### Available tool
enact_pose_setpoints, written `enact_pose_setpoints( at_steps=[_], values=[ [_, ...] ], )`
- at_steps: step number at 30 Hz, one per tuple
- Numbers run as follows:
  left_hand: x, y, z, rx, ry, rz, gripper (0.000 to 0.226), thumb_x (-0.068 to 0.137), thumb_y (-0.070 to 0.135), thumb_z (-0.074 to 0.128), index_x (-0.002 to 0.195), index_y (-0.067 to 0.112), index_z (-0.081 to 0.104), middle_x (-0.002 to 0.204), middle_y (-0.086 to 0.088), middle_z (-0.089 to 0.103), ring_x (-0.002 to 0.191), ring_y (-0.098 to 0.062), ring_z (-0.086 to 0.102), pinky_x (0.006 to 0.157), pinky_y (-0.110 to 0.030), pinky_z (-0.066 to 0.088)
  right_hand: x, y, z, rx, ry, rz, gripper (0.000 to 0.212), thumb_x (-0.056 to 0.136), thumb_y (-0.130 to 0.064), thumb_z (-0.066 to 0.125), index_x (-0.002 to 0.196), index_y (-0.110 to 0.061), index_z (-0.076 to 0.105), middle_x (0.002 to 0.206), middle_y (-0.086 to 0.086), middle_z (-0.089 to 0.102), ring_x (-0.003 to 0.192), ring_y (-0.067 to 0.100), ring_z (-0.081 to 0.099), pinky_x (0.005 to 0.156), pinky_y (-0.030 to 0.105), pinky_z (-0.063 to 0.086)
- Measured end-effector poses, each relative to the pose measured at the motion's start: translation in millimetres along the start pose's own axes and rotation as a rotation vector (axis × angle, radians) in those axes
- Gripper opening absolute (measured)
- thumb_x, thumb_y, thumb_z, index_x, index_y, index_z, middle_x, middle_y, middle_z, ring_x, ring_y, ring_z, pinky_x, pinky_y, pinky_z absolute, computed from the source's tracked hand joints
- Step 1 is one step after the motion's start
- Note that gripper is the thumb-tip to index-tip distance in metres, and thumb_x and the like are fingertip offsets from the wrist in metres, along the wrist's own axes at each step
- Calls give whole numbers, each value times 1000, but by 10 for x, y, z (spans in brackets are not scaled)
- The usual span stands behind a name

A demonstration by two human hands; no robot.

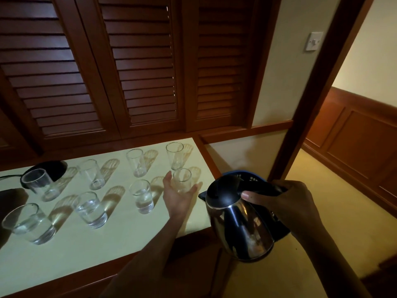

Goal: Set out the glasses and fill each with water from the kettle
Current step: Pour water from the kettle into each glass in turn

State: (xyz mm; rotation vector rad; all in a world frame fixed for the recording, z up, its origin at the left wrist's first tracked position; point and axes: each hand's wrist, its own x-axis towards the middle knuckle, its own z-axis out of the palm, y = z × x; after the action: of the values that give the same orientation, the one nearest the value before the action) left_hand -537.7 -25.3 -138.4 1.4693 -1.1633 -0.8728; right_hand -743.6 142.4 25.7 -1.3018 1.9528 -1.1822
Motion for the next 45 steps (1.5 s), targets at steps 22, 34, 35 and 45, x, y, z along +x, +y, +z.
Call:
enact_pose_setpoints(
  at_steps=[22,34,35,45],
  values=[
    [-633,-174,-1498,90,-114,57,48,45,25,78,89,44,70,80,20,73,72,-1,68,71,-27,60,-237,-421,402,-37,-203,-186,59,36,-79,78,74,-34,77,68,-13,80,58,5,77,56,22,59],
    [-718,-228,-2330,141,-16,91,47,41,26,74,87,39,72,80,10,76,75,-15,73,75,-41,62,-418,-993,1036,-110,-439,-327,47,40,-80,79,69,-43,77,62,-22,75,55,-4,72,47,5,46],
    [-723,-228,-2378,145,-11,86,48,42,24,73,87,39,72,80,10,76,75,-15,73,75,-40,62,-432,-1043,1080,-120,-447,-345,45,41,-82,78,70,-47,76,61,-22,75,54,-4,71,46,7,46],
    [-699,-184,-2721,163,-32,69,49,54,-3,80,86,34,74,84,12,78,80,-5,74,71,-18,58,-397,-1434,1447,-299,-458,-408,66,40,-88,72,63,-27,73,61,-25,73,54,-7,69,55,20,49]
  ],
)
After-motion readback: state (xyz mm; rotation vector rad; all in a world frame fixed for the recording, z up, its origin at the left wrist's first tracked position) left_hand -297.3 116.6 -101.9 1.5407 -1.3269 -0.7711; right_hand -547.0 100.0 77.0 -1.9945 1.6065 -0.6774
